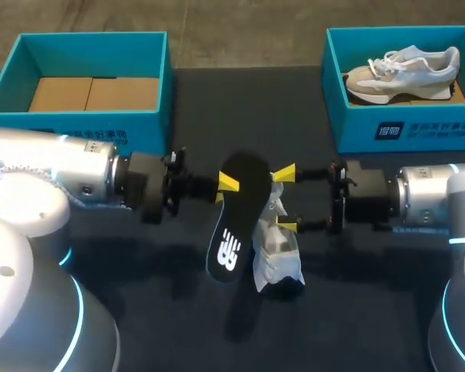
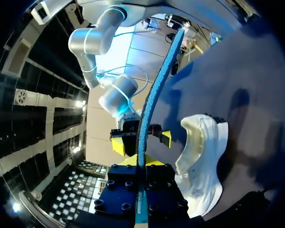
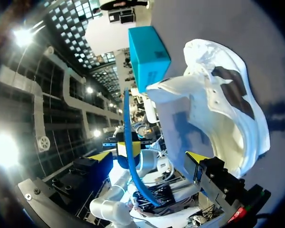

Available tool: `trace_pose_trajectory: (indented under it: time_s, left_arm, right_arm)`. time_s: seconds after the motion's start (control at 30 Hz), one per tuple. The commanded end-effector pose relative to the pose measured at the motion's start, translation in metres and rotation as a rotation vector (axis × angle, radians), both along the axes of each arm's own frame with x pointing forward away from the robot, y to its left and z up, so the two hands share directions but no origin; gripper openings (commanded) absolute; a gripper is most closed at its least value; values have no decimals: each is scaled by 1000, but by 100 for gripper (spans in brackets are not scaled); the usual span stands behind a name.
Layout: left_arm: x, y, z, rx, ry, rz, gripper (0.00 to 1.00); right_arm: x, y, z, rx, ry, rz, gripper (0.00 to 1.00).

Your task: Take the shoe out of the shoebox, open the shoe tongue, remove and reinsert the insole, then place the shoe into the shoebox

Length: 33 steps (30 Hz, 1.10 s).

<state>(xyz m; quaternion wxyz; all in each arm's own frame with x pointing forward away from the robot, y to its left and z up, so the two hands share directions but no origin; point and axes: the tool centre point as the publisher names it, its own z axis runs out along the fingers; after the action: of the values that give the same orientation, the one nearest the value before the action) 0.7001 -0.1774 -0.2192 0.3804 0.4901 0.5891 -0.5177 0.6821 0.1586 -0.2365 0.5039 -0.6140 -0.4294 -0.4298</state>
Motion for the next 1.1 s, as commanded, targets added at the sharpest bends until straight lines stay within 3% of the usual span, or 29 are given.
trace_pose_trajectory:
  time_s: [0.03,0.3,0.77,1.1]
  left_arm:
    - [-13,15,5,26,43,-10,0]
    - [-35,15,-3,92,126,-38,0]
    - [-38,8,-3,115,160,-28,0]
    - [-55,-6,-10,113,288,-27,0]
  right_arm:
    - [-10,-14,4,-46,9,26,100]
    - [-17,-32,2,-178,46,65,100]
    - [-17,-32,2,-178,46,65,100]
    - [-31,-53,-5,-256,-24,131,100]
